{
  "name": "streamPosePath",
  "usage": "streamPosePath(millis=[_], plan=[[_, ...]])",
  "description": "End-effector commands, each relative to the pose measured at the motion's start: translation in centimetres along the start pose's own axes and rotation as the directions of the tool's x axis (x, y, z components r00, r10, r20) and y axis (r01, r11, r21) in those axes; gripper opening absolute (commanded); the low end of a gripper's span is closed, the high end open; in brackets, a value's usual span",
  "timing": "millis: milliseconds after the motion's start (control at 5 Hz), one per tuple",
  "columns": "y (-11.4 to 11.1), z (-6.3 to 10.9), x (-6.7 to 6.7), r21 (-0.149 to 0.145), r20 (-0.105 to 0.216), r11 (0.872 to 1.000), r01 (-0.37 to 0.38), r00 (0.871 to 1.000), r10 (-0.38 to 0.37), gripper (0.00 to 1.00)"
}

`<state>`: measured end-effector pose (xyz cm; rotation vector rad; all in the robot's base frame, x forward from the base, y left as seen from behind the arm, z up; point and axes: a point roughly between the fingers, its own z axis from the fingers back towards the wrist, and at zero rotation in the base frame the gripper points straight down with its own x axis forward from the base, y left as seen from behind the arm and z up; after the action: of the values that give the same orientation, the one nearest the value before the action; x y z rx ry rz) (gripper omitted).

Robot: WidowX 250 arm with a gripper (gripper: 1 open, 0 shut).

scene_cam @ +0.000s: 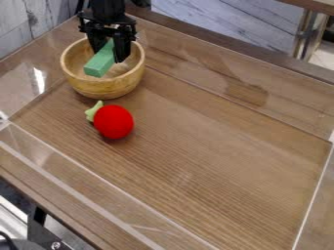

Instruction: Remove the green stick from the brown bowl and put it on the table

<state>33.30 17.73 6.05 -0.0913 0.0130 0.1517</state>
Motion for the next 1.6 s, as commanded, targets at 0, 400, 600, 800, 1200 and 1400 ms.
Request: streamPosePath(millis=[0,400,600,800,1200,1400], plan=[[0.2,5.6,0.6,0.039,0.134,0.999,-0.011,0.991,0.005,0.0],[-2.3,7.7,0.1,0.011,0.16,1.0,0.009,0.987,-0.01,0.0],[-5.3,7.6,-0.8,-0.003,0.153,0.998,0.061,0.986,-0.06,0.0],[-8.3,7.2,-1.4,-0.015,0.145,0.993,0.117,0.983,-0.113,0.0],[-12.6,5.6,-2.7,-0.022,0.131,0.98,0.195,0.973,-0.191,0.0],[-13.7,4.3,-3.2,-0.016,0.121,0.976,0.218,0.969,-0.215,0.0]])
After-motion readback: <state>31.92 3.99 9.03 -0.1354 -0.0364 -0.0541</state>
